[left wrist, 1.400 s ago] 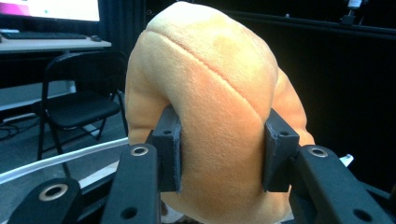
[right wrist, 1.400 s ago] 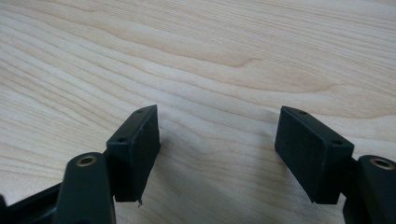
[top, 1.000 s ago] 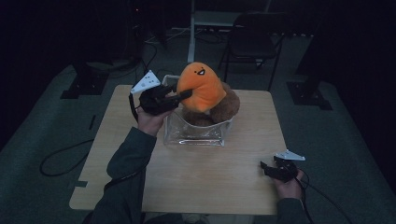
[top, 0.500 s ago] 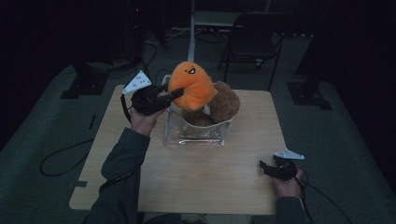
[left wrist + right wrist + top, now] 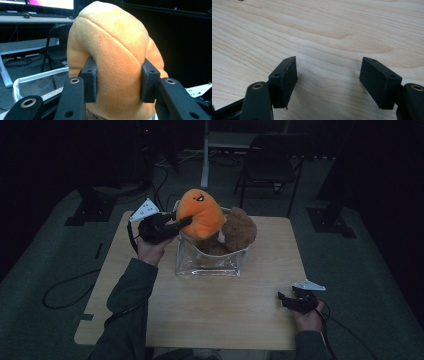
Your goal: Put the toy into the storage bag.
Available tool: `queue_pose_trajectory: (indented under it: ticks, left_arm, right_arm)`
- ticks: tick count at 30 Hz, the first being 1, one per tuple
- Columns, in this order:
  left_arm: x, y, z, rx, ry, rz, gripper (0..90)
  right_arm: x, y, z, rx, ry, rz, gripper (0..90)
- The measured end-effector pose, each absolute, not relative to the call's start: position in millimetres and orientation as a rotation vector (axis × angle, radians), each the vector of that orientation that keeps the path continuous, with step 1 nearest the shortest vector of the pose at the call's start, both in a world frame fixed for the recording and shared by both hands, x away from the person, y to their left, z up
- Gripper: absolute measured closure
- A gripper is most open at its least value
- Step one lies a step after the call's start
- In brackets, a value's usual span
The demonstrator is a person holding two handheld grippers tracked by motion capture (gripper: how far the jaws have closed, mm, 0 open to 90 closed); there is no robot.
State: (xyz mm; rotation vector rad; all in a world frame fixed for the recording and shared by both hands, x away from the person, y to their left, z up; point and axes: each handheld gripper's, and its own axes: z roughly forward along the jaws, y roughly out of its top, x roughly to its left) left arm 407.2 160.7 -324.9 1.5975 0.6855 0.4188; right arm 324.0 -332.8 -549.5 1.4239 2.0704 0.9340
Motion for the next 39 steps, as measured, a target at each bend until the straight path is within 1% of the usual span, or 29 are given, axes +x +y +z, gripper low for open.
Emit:
queue_pose_trajectory:
  ticks: [12, 21, 27, 39]
  left_arm:
    - [416.2, 154.5, -338.8, 1.627, 0.714, 0.409, 58.0]
    - [419.6, 152.6, -359.9, 1.661, 0.754, 0.405, 57.5]
    - [416.4, 151.4, -359.1, 1.703, 0.753, 0.474, 57.3]
    - [418.4, 146.2, -363.4, 1.785, 0.813, 0.59, 57.4]
  right_arm:
    - [323.1, -332.6, -549.3, 1.425, 2.074, 0.933, 29.6]
    - [322.8, -332.6, -549.4, 1.424, 2.074, 0.935, 29.6]
    - [322.8, -332.6, -549.4, 1.424, 2.074, 0.935, 29.6]
    - [322.5, -332.7, -549.4, 1.422, 2.076, 0.936, 29.6]
